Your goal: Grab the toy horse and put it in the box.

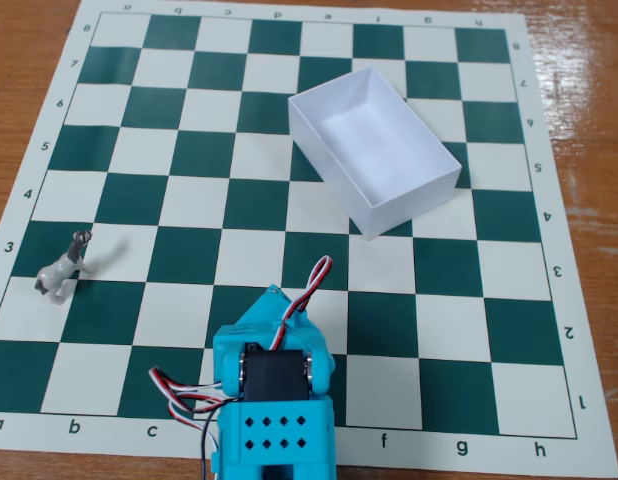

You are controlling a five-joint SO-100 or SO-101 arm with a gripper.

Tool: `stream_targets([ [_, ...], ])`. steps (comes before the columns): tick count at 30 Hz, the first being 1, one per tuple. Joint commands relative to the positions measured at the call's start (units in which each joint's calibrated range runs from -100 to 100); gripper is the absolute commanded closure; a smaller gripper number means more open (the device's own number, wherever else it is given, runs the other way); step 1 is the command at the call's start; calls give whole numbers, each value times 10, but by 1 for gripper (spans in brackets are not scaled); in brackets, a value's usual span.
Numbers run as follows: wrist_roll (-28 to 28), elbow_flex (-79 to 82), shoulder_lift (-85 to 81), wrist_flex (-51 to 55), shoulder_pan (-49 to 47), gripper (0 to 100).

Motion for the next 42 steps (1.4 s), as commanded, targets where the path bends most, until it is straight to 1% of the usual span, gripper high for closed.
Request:
stream_targets([
  [1,-2,4,-2,2,-4,100],
  [15,-2,4,-2,2,-4,100],
  [20,-2,4,-2,2,-18,100],
  [23,0,4,-2,-2,18,100],
  [26,2,4,-2,-2,28,100],
  [32,37,3,-2,-5,39,100],
  [34,44,2,-2,-18,43,98],
  [37,44,-51,8,-37,41,97],
  [40,44,-177,118,-67,19,97],
  [42,42,-299,219,-54,5,96],
])
